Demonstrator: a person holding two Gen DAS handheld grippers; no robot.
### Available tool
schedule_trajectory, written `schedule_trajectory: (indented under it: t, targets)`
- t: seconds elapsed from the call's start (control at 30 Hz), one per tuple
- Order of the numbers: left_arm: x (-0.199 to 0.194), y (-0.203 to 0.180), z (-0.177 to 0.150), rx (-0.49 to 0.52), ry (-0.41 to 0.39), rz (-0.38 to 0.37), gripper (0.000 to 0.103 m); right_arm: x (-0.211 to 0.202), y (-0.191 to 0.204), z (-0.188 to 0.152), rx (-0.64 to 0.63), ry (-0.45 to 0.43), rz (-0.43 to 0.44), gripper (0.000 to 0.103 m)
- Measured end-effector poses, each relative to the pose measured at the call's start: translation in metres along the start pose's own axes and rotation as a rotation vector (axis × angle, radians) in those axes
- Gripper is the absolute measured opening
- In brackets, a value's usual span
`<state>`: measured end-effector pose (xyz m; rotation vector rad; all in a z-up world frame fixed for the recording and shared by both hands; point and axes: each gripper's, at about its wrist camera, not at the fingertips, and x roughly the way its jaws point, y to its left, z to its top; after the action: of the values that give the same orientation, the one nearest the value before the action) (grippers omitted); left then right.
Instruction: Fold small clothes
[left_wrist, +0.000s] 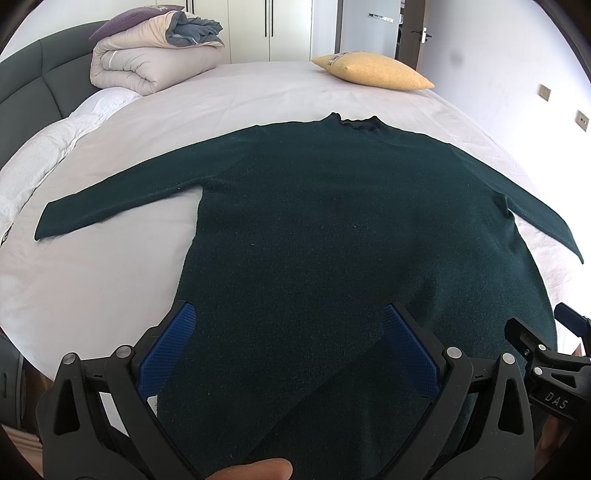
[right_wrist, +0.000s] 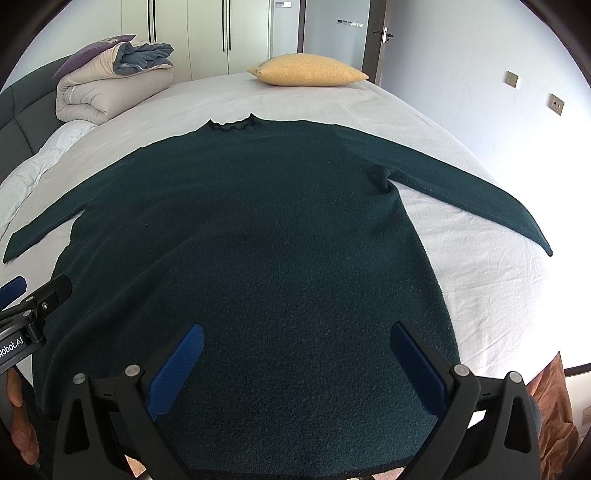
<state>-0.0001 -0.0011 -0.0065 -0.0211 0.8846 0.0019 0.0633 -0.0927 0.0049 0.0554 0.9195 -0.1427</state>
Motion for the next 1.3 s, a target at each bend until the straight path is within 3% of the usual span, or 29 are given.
schedule_trajectory:
  t: [1.07, 1.3]
  targets:
    - [0.005, -0.003, -0.003, 0.0, 0.012, -0.019, 0.103, 0.002, 0.0, -0.005, 0.003, 0.006, 0.001, 0.103]
    - [0.013, -0.018, 0.006, 0.056, 0.004, -0.014, 0.103, 0.007, -0.025, 0.0, 0.054, 0.014, 0.024, 0.103]
